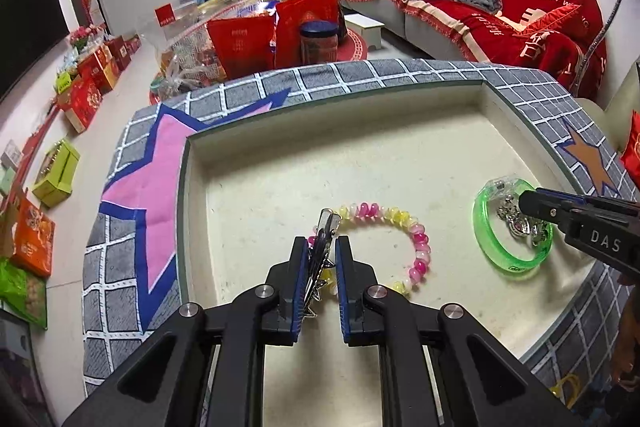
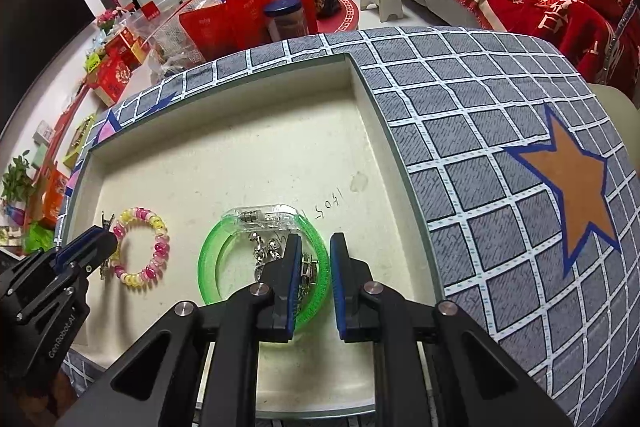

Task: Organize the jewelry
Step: 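Carry the hair clip and green bangle into the tray and open both tools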

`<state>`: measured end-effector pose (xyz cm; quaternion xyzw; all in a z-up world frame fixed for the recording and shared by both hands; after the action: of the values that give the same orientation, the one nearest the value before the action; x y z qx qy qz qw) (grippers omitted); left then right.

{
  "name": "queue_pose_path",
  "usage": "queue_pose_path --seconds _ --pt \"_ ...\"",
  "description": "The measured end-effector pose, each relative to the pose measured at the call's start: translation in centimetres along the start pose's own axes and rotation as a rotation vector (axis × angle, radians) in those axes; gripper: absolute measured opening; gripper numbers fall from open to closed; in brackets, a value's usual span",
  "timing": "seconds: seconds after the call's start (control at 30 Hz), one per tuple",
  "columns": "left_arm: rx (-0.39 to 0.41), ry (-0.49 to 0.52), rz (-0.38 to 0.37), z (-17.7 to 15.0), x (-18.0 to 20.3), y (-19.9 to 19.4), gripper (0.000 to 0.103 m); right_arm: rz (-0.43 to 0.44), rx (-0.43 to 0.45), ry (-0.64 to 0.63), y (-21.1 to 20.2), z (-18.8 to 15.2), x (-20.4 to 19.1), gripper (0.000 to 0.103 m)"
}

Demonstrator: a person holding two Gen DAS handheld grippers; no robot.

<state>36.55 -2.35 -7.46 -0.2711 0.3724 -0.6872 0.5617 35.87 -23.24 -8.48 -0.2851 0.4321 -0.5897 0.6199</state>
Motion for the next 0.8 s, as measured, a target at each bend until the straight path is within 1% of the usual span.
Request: queue_pose_path --seconds 0.17,0.23,0.27,0.3,0.33,0.53,0.73,0.77,0.8 --pt "0.002 0.006 0.012 0.0 0.0 0.0 0.031 0.020 -0.003 0.015 0.0 0.0 0.2 0.017" --pt "0.003 0.008 0.014 -0.1 0.0 0.0 0.031 0.039 0.001 0.029 -0.2 0.0 0.4 0.020" --pt "0.004 0.009 0.015 -0.1 0.1 -0.1 0.031 0.048 0.002 0.037 -0.3 0.0 0.4 0.025" --pt "0.007 0.010 0.015 -0.2 0.1 -0.1 0.031 0.060 0.005 0.047 -0.5 0.1 0.5 0.033" --pt "0.010 0.010 0.014 -0.2 0.1 -0.2 0.031 0.068 0.012 0.055 -0.7 0.2 0.7 0.040" --pt "0.043 0.007 0.025 0.3 0.0 -0.9 0.031 0.092 0.038 0.057 -1.9 0.4 0.7 0.040" --pt "0.045 0.004 0.023 0.4 0.0 -1.2 0.031 0.127 0.058 0.059 -3.1 0.4 0.3 0.040" --pt "0.046 0.003 0.023 0.4 -0.1 -1.2 0.035 0.139 0.062 0.066 -3.3 0.4 0.3 0.040" --pt "0.045 0.002 0.023 0.4 -0.1 -1.2 0.049 0.147 0.063 0.072 -3.4 0.4 0.3 0.040"
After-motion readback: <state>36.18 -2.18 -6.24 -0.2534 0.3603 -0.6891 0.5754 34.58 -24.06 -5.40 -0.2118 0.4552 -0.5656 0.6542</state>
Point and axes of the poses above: each gripper's, at about its wrist camera, not at the fingertips, and y roughly the way its jaws point, x to its right, z to its top, the point moved 5 cm from there along y, roughly the way its jaws point, and after that the axes turned 2 degrees about z, right-handed, at the moved point
